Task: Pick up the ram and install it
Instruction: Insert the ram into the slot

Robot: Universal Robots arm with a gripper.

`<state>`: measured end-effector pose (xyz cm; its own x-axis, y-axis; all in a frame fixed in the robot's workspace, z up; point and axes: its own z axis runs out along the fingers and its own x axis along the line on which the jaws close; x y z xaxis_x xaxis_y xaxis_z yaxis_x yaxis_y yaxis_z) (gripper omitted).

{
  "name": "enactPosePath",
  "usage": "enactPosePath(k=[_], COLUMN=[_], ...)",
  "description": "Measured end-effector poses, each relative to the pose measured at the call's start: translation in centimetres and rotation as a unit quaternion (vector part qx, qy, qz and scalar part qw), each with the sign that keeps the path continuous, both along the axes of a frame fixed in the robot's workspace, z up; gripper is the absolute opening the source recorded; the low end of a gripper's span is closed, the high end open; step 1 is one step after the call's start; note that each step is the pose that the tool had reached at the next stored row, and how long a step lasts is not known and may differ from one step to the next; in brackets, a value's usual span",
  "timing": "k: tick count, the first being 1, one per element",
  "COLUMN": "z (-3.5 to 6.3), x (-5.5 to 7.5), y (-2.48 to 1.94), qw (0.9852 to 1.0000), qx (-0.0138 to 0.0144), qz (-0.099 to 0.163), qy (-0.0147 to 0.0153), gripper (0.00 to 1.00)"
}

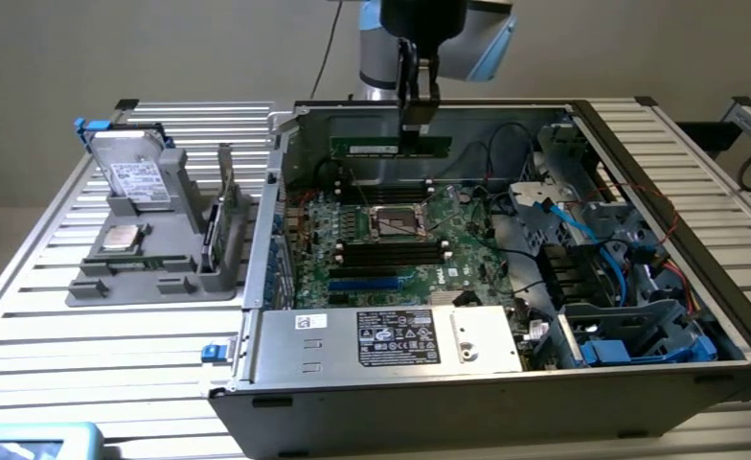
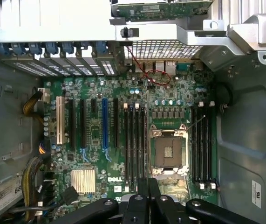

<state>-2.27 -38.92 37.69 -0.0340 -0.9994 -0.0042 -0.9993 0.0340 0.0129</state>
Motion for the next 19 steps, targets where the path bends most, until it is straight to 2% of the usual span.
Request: enactPosePath(k=[6, 11, 13, 17, 19], z=[-0.12, -0.93, -1.13, -1.4, -1.58], x=[0.1, 0.6, 0.7, 0.7, 0.7], y=[0.04, 0.06, 0.05, -0.02, -0.03], qw=[1.0, 1.0, 1.0, 0.9999, 0.9999], qx=[-0.0003, -0.0014, -0.0036, -0.0108, -0.0133], qz=[0.0, 0.0, 0.0, 0.0, 0.0], qy=[0.0, 0.0, 0.0, -0.0002, -0.0003], gripper=[0.12, 0.12, 0.12, 0.12, 0.12])
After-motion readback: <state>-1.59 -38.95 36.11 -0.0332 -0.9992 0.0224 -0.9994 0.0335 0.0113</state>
